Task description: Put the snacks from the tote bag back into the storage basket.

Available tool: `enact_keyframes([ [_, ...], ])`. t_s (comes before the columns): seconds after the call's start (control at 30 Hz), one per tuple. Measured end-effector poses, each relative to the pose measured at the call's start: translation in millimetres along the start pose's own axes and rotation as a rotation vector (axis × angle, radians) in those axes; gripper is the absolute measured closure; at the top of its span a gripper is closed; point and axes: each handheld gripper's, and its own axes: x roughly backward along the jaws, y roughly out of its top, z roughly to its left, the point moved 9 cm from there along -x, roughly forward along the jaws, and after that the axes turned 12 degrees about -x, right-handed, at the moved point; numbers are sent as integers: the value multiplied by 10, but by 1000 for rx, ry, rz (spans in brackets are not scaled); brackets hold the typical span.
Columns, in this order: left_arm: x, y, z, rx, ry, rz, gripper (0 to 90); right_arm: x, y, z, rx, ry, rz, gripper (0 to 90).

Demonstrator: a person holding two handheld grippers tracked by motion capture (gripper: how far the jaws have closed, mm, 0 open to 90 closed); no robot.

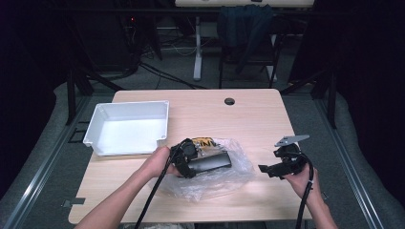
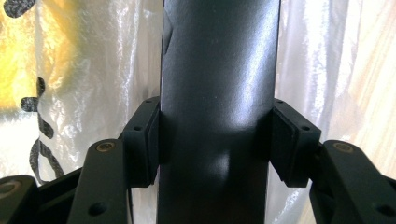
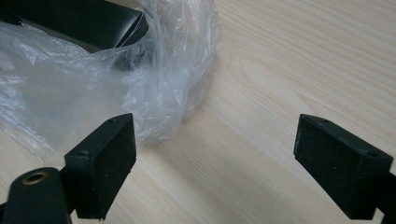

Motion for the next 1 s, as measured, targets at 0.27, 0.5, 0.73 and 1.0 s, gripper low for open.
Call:
enact_keyframes([
  [0.27,174,21,-24,-16,18,-30,433,0,6,4,2,-1,-4,124],
  [0.5,280,26,29,12,41,-63,433,0,6,22,5,5,-1,123],
  [0.73,249,65,65,48,42,-84,433,10,45,169,27,63,-17,117],
  [1.0,233,147,99,60,46,-92,433,-236,101,581,132,133,37,197],
])
